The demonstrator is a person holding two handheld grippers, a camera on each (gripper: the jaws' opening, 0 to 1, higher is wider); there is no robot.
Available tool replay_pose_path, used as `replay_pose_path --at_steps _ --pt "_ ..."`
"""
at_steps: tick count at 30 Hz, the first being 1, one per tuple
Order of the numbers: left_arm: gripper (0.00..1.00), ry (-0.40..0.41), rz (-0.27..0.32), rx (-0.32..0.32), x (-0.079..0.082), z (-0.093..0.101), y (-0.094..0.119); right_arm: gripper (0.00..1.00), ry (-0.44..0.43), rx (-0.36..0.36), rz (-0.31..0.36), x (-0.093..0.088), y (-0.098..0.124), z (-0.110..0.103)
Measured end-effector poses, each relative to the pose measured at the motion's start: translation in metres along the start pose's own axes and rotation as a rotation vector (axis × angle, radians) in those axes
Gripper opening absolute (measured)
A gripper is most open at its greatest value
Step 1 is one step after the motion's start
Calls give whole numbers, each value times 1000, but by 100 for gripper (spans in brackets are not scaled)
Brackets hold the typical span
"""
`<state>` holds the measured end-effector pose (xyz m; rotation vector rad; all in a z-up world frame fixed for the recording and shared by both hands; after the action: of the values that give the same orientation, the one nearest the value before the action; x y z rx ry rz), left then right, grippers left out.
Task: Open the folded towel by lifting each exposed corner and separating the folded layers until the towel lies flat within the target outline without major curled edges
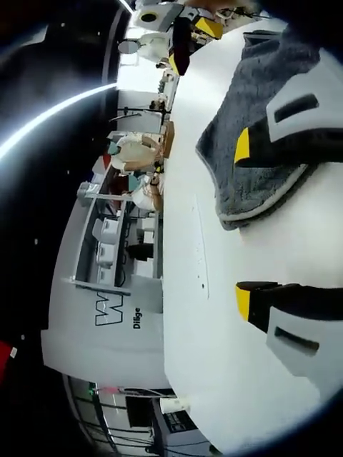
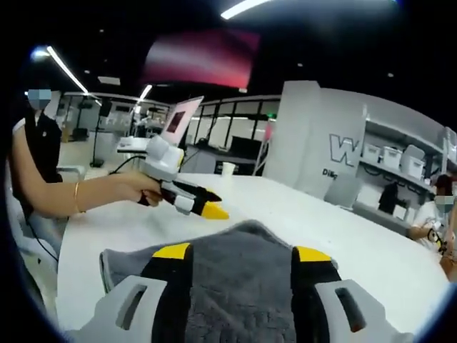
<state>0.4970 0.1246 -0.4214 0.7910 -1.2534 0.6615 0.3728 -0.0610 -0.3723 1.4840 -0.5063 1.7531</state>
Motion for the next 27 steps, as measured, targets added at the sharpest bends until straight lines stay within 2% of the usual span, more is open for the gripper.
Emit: replay_pose_path --at_steps 5,12,23,27 --pt "69 -11 11 -12 3 3 -1 66 0 -12 7 3 4 -3" --pt "73 -11 -1 -21 1 7 -2 71 9 -38 -6 3 10 -4" --pt "68 -19 -24 -37 -1 10 -10 65 56 -11 5 9 13 -29" --pt "64 -2 -26 -46 -1 13 -11 59 49 21 24 12 12 -43"
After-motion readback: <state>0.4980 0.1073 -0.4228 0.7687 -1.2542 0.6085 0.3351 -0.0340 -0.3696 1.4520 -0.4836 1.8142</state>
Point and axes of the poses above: the point that each gripper's makers call its tool centre point, and the gripper's own axes: y roughly backward along the fingers, z roughly to its right, x roughly out of its top, the point moved 2 cm from there along y, roughly backward along the fingers, and after that the axes turned 5 degrees about -x, right-handed, at the moved point
